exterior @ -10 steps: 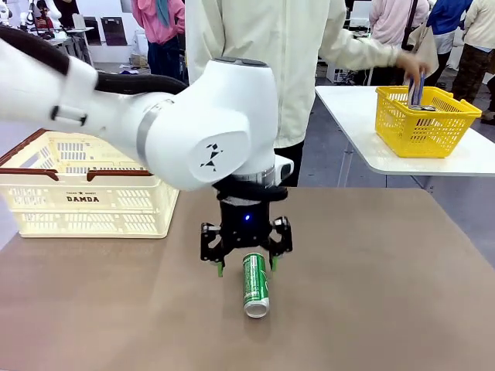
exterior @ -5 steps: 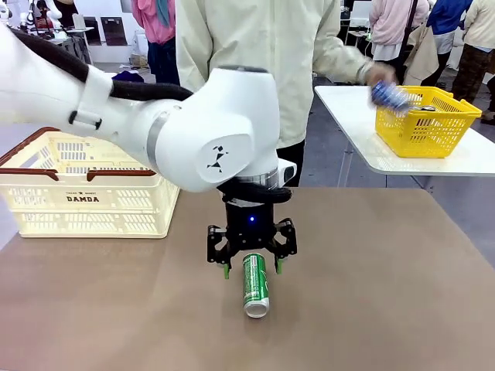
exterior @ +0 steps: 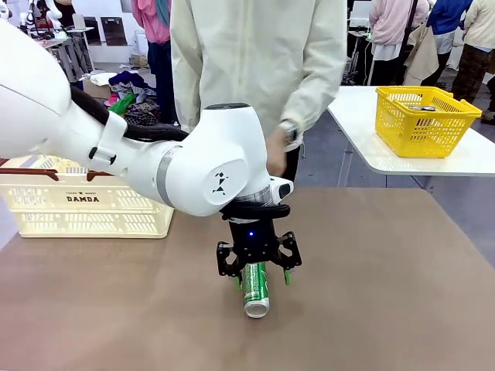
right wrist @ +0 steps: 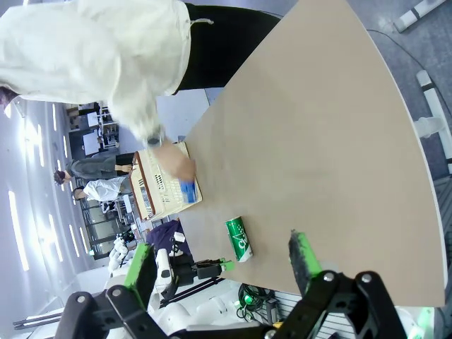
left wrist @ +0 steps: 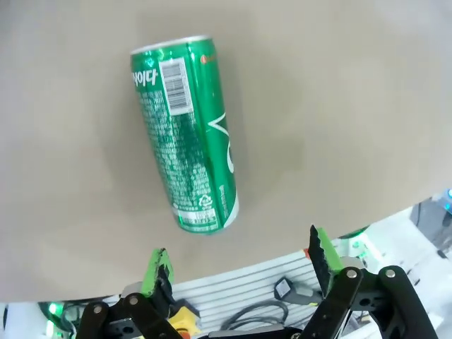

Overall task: Place the drinks into the Shopping basket.
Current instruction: Pick up one drink and place it into the Shopping basket.

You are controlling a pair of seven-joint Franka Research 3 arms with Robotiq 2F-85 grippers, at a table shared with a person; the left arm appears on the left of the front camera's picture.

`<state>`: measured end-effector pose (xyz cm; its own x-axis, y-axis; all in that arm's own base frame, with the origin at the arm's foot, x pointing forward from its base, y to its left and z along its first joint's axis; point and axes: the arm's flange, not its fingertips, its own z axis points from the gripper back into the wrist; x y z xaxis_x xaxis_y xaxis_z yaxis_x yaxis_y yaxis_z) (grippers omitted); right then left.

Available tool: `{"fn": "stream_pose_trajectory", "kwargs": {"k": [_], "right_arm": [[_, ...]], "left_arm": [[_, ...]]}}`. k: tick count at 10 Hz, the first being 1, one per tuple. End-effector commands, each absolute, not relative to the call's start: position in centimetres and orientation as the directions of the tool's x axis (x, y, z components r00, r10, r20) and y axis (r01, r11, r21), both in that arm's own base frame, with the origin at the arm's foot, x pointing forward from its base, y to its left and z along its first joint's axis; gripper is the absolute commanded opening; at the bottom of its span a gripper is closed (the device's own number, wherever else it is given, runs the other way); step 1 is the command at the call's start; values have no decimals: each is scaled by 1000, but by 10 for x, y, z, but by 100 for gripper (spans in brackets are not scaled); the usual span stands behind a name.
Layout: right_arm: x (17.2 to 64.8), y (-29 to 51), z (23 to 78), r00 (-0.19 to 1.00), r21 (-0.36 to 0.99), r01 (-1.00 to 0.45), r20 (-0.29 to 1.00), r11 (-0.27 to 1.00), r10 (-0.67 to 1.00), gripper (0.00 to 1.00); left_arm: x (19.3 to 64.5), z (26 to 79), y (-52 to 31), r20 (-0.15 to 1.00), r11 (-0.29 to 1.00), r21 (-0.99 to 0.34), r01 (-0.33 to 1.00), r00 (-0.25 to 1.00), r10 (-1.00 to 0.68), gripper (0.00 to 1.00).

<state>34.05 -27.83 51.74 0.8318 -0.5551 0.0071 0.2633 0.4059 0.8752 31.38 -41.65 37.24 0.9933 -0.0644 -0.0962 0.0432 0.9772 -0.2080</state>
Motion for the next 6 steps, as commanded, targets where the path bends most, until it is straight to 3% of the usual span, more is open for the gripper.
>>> {"fn": "stream_pose_trajectory", "kwargs": {"k": [1, 2, 4, 6], "right_arm": [[338, -278, 518, 842, 869, 253, 20, 426, -540, 100], [338, -278, 518, 842, 869, 253, 20, 426, -540, 100], [338, -278, 518, 842, 869, 253, 20, 426, -540, 100], [338, -278, 518, 842, 869, 253, 20, 426, -540, 100]], "left_arm": [[306, 402, -360, -58, 942, -328, 66, 994, -89, 100], [296, 449, -301, 6, 936, -352, 9, 1000, -8, 100], [251, 533, -177, 11, 873, -487, 1, 1000, 5, 100], [198, 568, -91, -6, 814, -575, -86, 995, 101, 100]]}}
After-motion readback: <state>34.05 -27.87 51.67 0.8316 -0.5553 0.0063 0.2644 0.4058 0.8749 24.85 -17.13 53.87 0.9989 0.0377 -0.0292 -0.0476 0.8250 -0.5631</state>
